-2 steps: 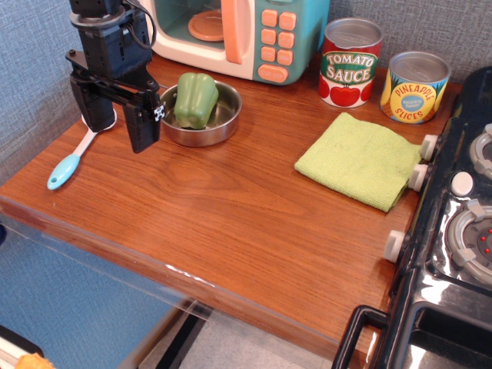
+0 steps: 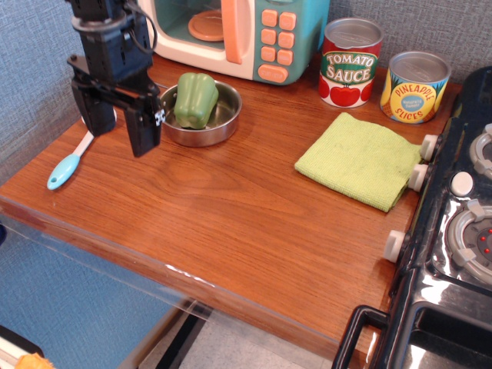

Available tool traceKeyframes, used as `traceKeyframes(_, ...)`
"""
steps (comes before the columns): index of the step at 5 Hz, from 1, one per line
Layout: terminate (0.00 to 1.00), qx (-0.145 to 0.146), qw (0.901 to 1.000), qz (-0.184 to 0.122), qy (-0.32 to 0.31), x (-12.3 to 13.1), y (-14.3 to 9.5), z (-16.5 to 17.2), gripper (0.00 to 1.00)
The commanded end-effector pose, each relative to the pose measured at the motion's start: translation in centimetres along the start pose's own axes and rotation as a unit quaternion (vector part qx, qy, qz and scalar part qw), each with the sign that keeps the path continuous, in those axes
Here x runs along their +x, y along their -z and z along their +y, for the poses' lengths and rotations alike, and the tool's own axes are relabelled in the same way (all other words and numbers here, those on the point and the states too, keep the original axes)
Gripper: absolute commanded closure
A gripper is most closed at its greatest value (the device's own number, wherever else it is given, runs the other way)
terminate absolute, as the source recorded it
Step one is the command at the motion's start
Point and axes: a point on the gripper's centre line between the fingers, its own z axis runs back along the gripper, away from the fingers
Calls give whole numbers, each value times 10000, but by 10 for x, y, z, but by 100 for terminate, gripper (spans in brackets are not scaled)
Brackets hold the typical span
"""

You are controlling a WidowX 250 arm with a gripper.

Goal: Move the cloth to the center front of the table.

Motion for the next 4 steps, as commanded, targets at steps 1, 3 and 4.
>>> traceKeyframes(1, 0, 301, 9961, -335, 760, 37, -7, -59, 0)
traceKeyframes(3, 0, 523, 9875, -1140, 950, 108, -3, -129, 0)
traceKeyframes(4, 0, 494, 9883, -1296, 631, 134, 5, -144, 0)
